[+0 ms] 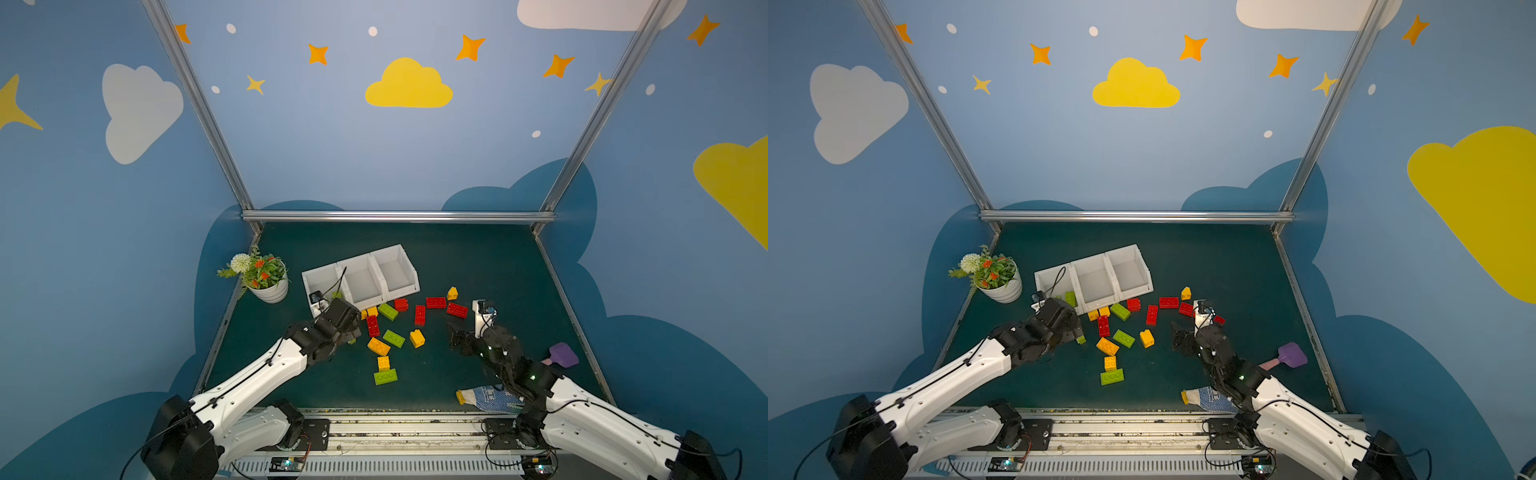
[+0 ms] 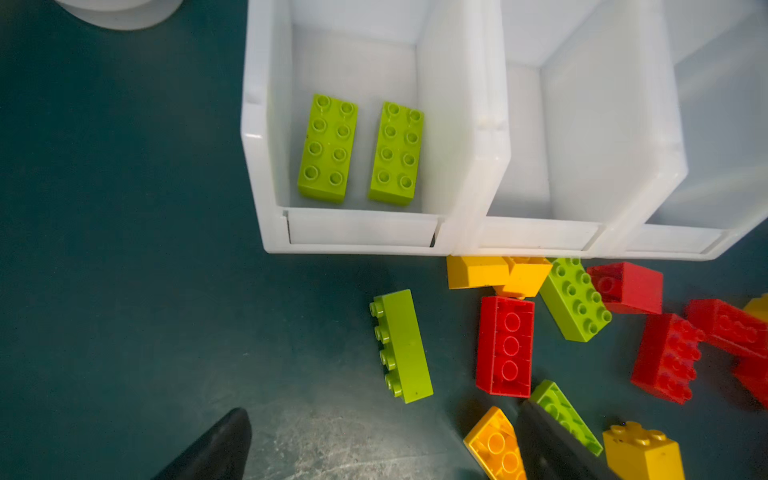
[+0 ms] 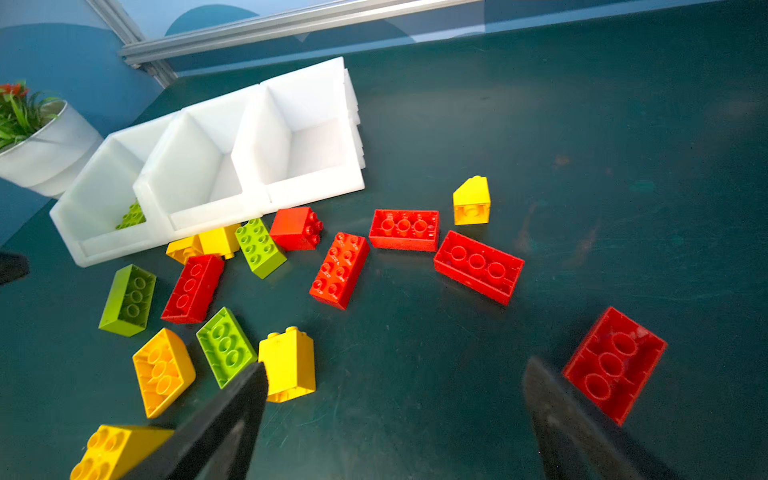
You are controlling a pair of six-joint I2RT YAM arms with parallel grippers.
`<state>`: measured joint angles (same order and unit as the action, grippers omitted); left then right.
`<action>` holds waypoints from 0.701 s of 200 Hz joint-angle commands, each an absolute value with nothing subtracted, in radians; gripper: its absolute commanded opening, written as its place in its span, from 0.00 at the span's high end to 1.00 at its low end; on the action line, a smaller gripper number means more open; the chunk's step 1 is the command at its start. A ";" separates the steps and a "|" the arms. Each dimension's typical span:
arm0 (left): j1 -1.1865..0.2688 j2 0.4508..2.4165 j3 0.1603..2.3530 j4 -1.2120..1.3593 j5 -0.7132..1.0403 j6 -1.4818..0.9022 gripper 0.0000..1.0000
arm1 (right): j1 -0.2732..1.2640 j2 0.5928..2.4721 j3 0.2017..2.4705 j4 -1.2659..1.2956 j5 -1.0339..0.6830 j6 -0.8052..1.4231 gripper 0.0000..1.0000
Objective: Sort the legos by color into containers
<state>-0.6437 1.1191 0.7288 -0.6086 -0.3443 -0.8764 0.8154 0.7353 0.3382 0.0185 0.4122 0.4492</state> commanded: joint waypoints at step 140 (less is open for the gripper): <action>-0.650 1.546 0.809 -0.477 -0.360 -1.025 0.25 | 0.792 0.703 0.325 0.060 0.506 0.515 0.07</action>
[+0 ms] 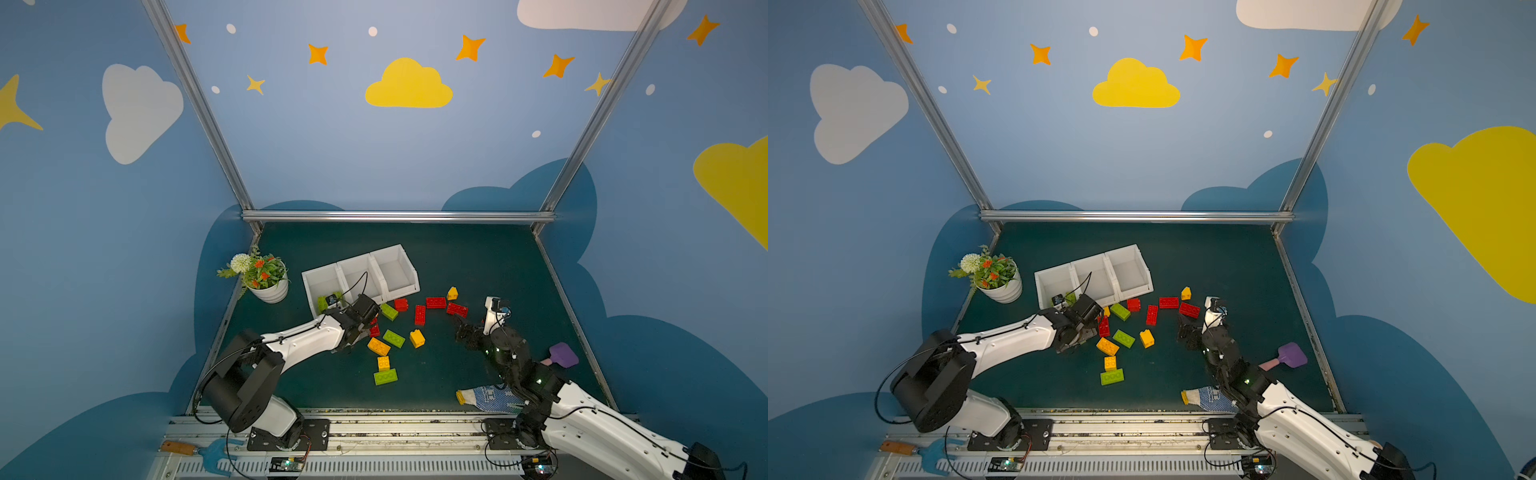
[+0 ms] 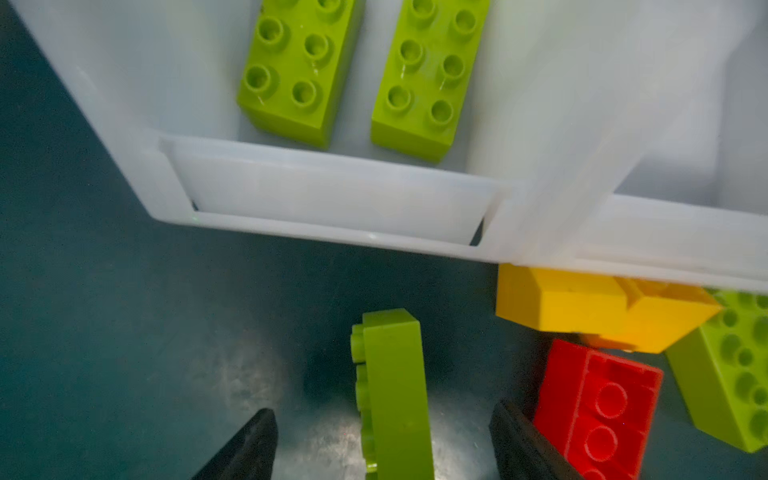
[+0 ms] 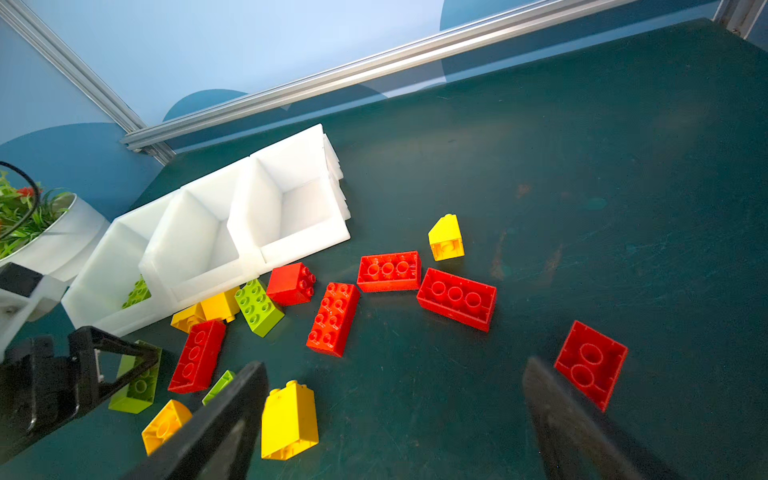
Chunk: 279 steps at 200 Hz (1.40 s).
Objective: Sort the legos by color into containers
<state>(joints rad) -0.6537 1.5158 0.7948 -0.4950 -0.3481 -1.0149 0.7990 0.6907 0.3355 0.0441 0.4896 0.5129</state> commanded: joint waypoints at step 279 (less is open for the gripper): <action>-0.641 1.122 0.729 -0.523 -0.424 -0.845 0.72 | 0.788 0.855 0.391 0.032 0.471 0.534 0.06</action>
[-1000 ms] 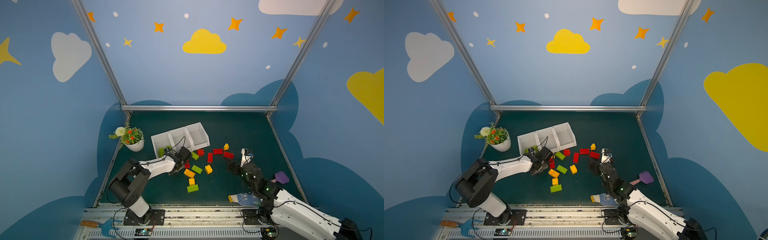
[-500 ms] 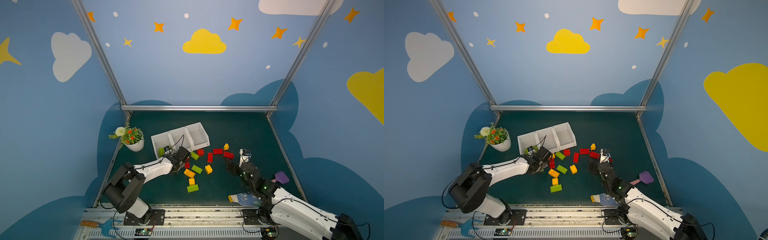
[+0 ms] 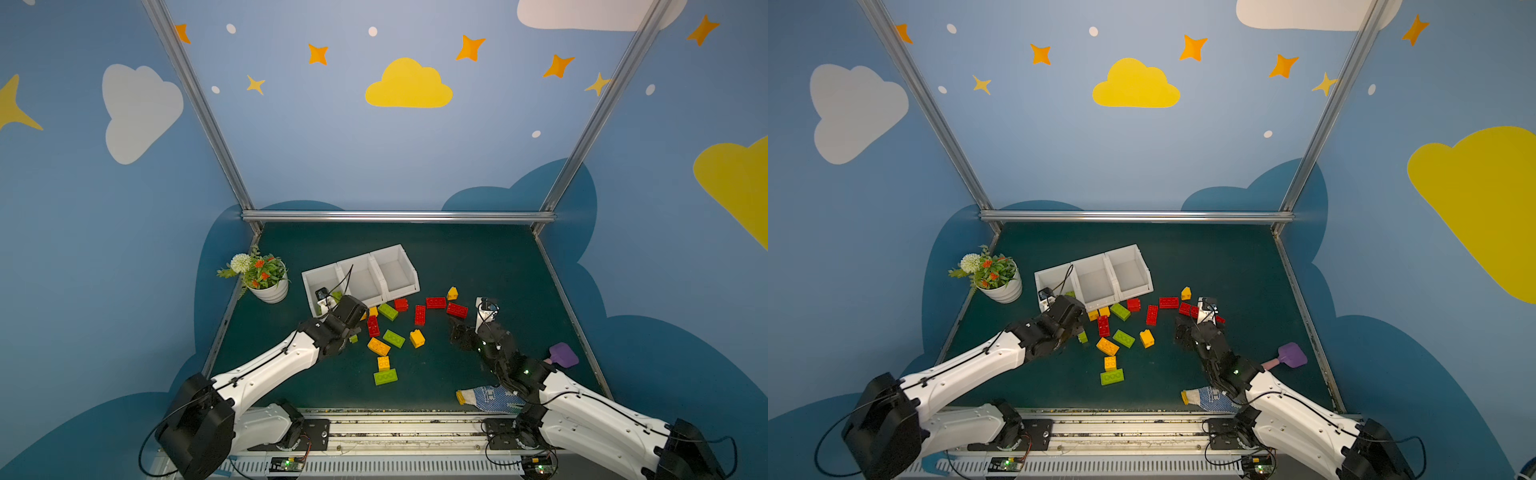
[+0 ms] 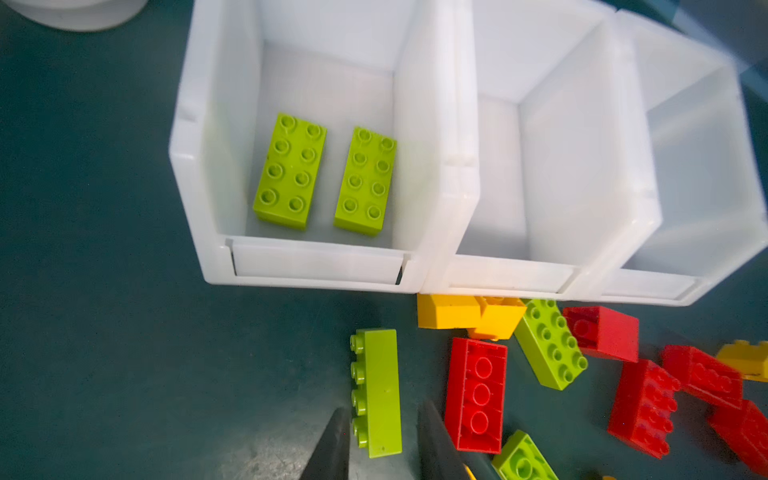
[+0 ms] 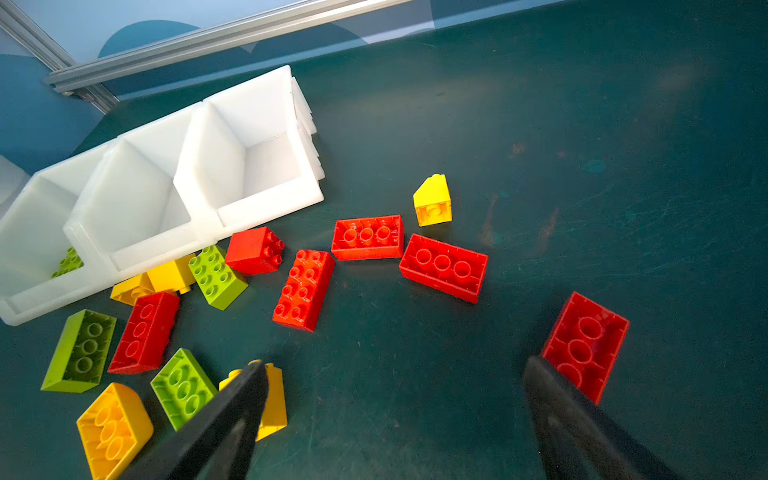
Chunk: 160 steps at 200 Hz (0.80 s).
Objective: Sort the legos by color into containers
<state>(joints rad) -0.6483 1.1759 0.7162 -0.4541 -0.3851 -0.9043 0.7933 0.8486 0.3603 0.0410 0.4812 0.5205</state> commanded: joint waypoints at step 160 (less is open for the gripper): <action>-0.542 1.383 0.762 -0.368 -0.170 -0.798 0.45 | 0.784 0.857 0.392 0.028 0.465 0.537 0.06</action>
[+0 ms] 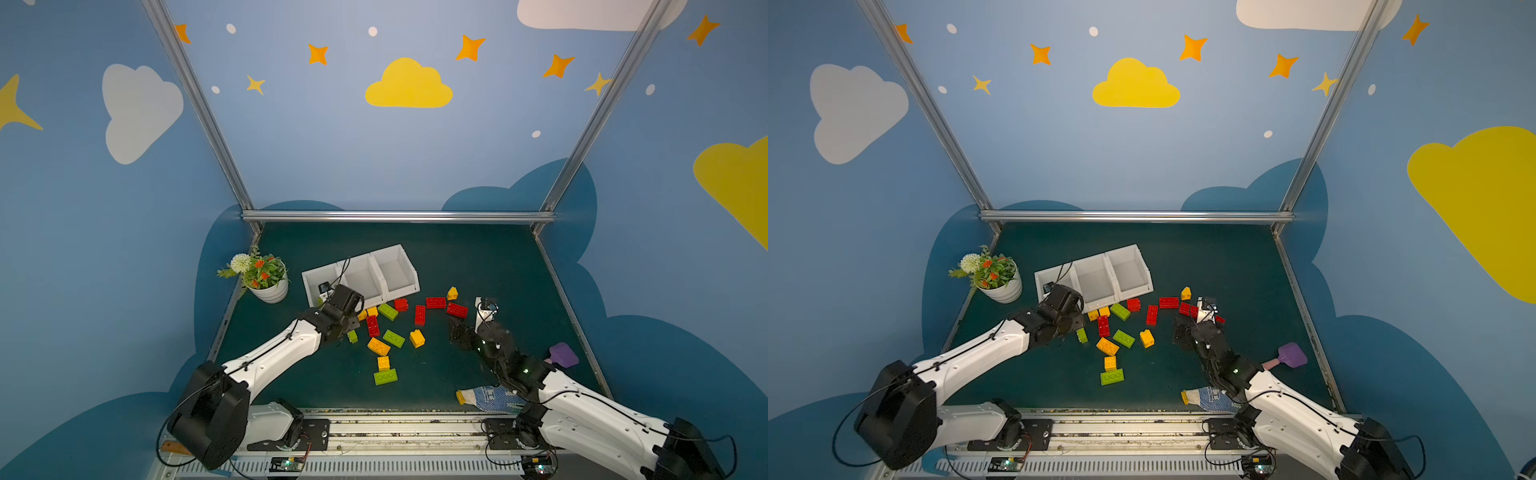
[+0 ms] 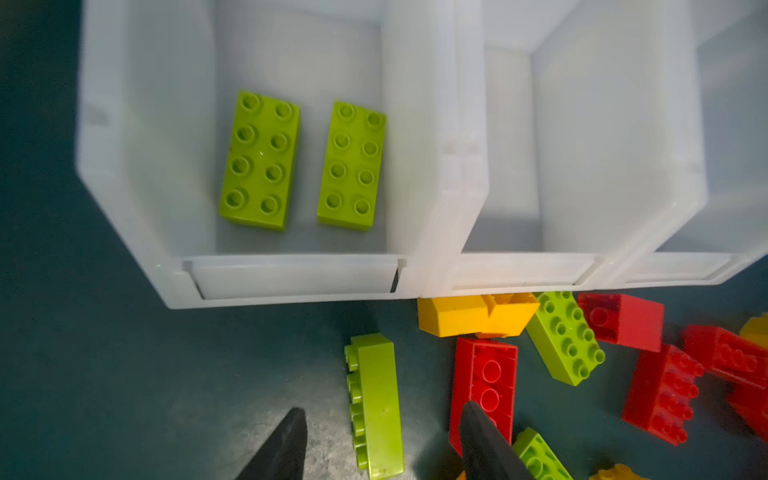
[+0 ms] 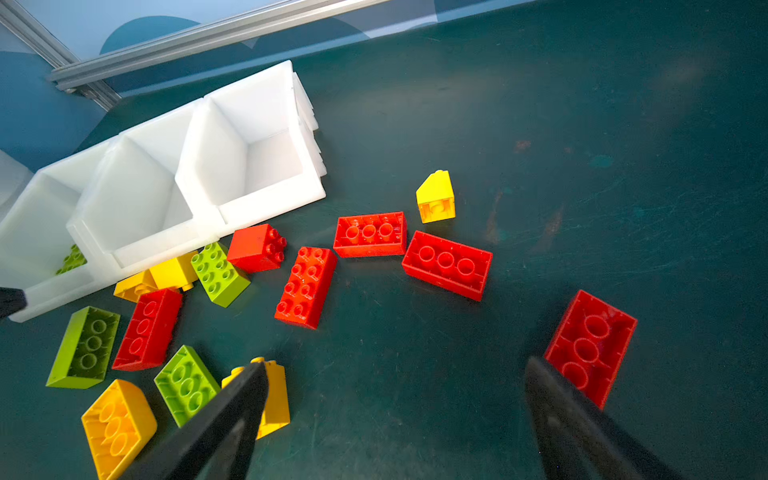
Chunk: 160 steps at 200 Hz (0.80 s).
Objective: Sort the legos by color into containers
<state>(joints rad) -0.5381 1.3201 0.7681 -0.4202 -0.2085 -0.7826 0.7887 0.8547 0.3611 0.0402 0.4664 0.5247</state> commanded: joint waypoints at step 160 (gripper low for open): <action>-0.584 1.529 0.795 -0.372 -0.214 -0.815 0.80 | 0.777 0.849 0.391 0.022 0.466 0.537 0.06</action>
